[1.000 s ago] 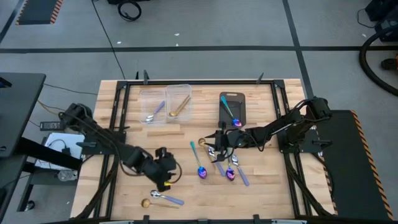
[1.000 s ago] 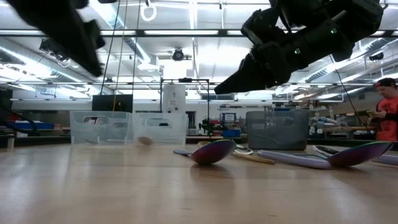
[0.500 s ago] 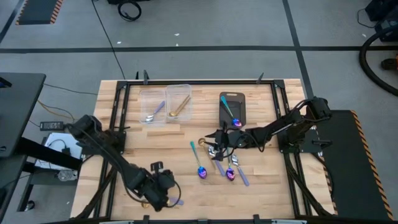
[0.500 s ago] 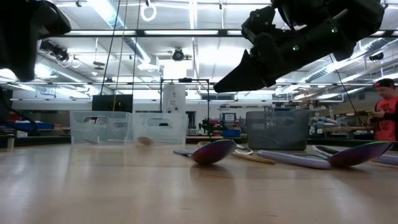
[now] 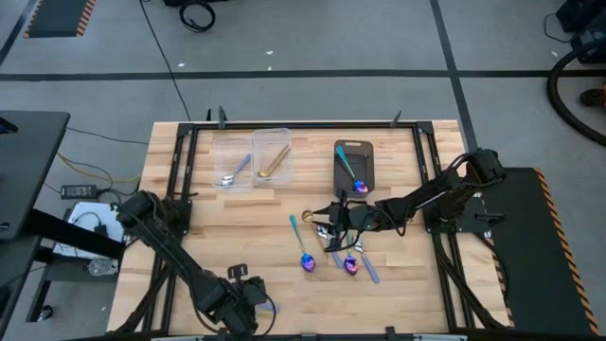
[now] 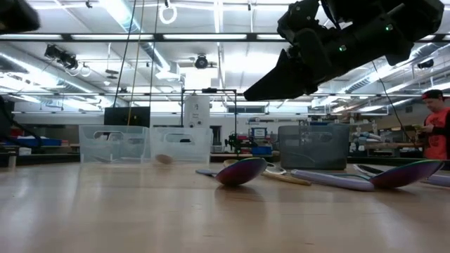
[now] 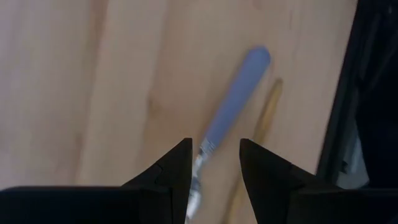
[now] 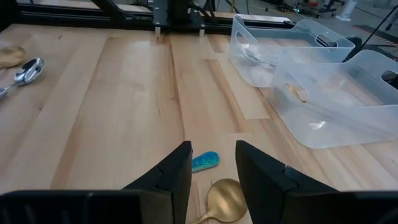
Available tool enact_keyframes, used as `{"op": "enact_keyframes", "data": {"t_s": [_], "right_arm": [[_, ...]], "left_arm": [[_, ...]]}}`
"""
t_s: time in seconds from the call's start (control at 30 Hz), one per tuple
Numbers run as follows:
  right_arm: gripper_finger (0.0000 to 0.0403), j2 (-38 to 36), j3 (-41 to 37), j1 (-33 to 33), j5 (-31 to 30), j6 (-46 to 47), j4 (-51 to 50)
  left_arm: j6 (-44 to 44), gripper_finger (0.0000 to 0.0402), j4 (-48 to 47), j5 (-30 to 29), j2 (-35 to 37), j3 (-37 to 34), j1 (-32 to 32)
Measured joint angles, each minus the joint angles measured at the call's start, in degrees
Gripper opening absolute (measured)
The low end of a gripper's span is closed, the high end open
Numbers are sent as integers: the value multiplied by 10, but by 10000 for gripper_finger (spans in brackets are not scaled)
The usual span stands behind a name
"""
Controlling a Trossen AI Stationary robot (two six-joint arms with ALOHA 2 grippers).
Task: Sort silverware by color (type)
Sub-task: Put the gold spoon into the right transparent bin
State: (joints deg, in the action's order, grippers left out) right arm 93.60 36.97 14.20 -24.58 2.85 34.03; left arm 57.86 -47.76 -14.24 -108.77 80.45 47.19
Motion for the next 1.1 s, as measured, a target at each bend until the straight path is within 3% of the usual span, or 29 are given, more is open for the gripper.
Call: {"op": "enact_keyframes", "data": {"t_s": [0.3, 0.67, 0.97, 1.1], "right_arm": [[134, 0, 0, -17, 0, -13, 15], [134, 0, 0, -40, 35, -41, 49], [134, 0, 0, -40, 37, -45, 58], [134, 0, 0, -39, 37, -41, 57]], "left_arm": [[51, 141, 11, 79, -31, 5, 14], [122, 141, -5, 93, -46, 5, 51], [89, 140, -16, 108, -88, 6, 52], [81, 119, -17, 106, -90, 7, 52]]}}
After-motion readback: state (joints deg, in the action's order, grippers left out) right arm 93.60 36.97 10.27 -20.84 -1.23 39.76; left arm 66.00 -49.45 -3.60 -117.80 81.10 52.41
